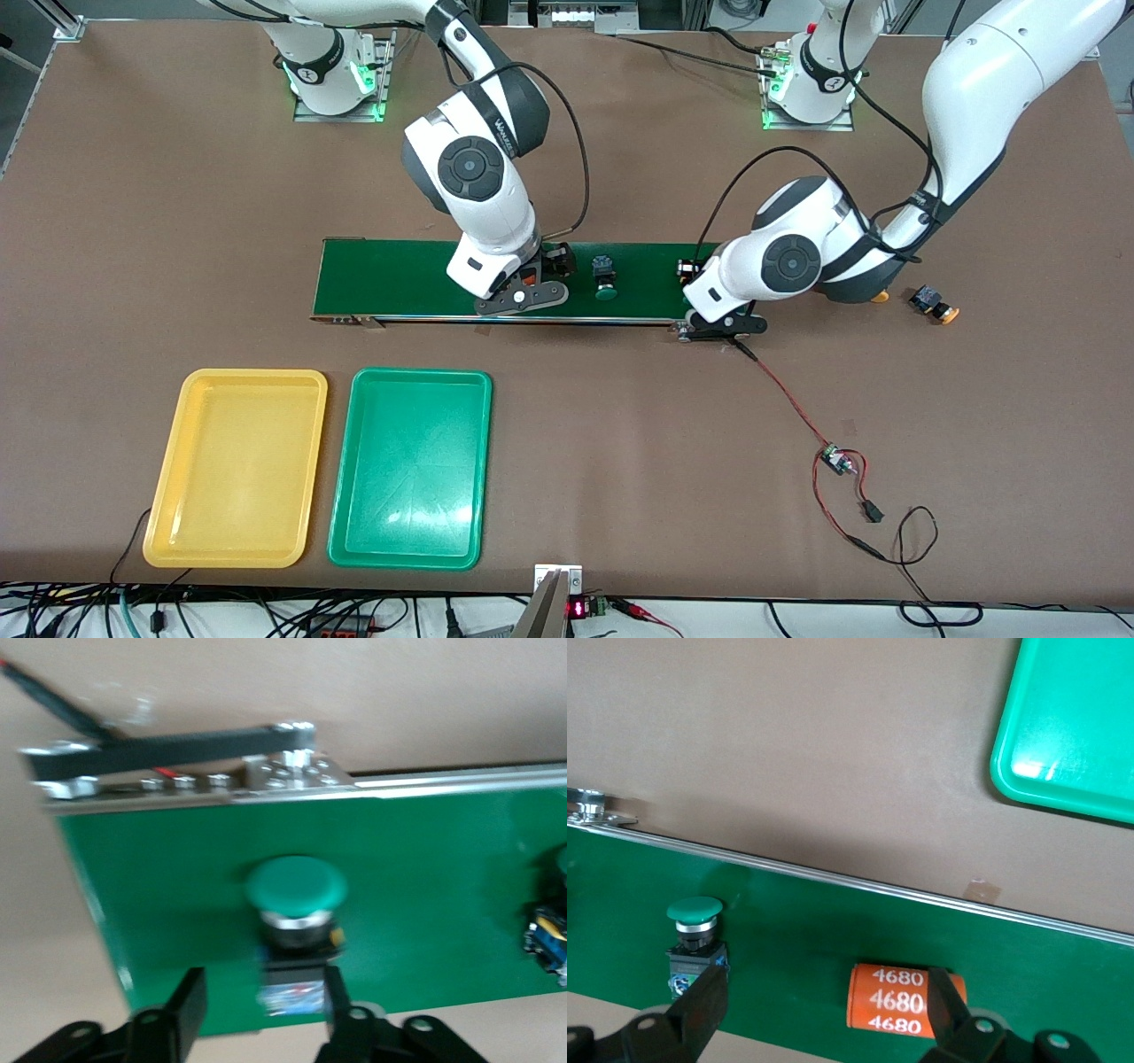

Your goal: Sort buttons by color to trays

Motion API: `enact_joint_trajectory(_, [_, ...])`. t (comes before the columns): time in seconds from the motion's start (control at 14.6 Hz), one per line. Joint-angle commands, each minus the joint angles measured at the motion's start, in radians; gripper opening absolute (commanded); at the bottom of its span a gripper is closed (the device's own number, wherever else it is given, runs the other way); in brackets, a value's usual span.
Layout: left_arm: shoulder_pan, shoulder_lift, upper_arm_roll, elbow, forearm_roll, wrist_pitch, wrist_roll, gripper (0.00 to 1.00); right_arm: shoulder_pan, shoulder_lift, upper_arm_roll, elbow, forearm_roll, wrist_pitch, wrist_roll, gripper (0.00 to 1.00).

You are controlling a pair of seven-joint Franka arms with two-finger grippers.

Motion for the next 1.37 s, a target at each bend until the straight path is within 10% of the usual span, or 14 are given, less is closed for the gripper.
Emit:
enact_joint_trajectory(0.0, [0.016,-0.067,-0.006,0.112,0.008,-0.177,0.0,1.0,0.006,0.005,-0.005,0.008,-0.006,-0.008,0.014,1.0])
enact_joint_trajectory(0.48, [0.139,-0.043,0.103,0.2,0.052,-0.37,0.142,1.0,0.068,0.044,-0.005,0.005,-0.009,-0.008,0.172,1.0])
enact_joint_trajectory(1.3, [0.332,-0.032,0.137,-0.149,0.169,-0.131,0.282,1.0,0.091,0.145,-0.005,0.008,0.006,0.034,0.178,1.0])
